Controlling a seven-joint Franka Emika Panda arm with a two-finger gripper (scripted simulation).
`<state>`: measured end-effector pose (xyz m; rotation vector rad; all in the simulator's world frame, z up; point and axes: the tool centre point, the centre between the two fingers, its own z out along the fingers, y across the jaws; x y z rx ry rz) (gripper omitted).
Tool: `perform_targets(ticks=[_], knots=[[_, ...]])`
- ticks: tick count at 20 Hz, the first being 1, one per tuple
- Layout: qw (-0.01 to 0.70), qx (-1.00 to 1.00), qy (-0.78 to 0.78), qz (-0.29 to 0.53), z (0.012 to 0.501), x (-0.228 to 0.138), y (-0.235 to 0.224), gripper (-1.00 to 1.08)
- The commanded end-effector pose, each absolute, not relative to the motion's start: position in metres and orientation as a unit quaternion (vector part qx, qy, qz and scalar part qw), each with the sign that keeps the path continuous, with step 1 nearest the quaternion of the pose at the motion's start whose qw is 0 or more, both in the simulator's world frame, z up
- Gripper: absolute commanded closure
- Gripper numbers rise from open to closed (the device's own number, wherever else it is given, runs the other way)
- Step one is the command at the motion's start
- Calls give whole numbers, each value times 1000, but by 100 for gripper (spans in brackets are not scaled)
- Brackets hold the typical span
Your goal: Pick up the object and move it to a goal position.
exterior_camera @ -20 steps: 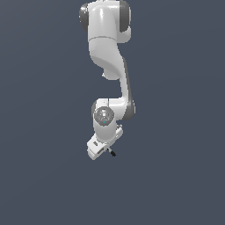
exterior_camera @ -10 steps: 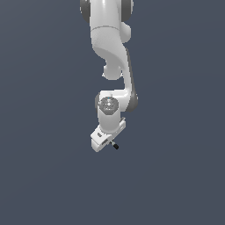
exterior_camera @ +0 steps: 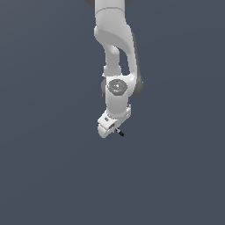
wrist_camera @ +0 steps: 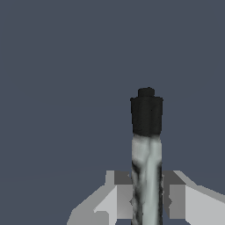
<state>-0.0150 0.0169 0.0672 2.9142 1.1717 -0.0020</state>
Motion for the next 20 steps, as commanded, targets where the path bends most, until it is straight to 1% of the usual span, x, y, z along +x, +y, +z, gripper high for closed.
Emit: perform_targets(ticks=[1, 11, 20], knots=[[1, 928, 373, 0, 77, -31, 25, 108], [1, 928, 373, 0, 109, -77, 52, 108], [0, 928, 373, 0, 119, -91, 61, 108]])
